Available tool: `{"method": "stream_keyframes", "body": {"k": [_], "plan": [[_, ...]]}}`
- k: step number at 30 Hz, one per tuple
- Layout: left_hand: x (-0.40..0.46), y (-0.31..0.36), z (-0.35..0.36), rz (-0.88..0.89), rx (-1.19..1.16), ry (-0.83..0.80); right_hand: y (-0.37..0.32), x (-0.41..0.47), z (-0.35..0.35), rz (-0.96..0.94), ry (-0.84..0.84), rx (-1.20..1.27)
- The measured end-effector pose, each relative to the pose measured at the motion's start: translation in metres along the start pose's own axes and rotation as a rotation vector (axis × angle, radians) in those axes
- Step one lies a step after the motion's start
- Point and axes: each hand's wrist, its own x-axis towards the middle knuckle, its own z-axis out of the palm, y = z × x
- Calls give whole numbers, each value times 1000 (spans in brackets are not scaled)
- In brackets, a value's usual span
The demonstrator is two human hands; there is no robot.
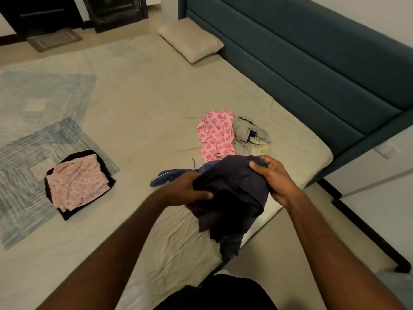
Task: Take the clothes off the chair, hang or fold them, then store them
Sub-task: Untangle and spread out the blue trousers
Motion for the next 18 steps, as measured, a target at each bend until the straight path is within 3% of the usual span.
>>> {"method": "stream_keyframes", "body": {"k": [3, 7, 10, 12, 15, 18], "plan": [[-5, -4, -28, -65, 342, -63, -13, -4, -18, -50, -13, 67], [-18, -5, -58, -148, 371, -105, -31, -14, -38, -94, -173, 253], [-24, -10, -76, -216, 632, -208, -35, -18, -47, -103, -199, 351], [-30, -19, -86, -234, 748, -155, -37, -18, -52, -96, -202, 375], [-32, -20, -94, -148, 802, 28, -37, -19, -49, -36, -244, 242], [-29, -10, -99, -6, 861, 172, -39, -23, -40, -74, -371, -134]]}}
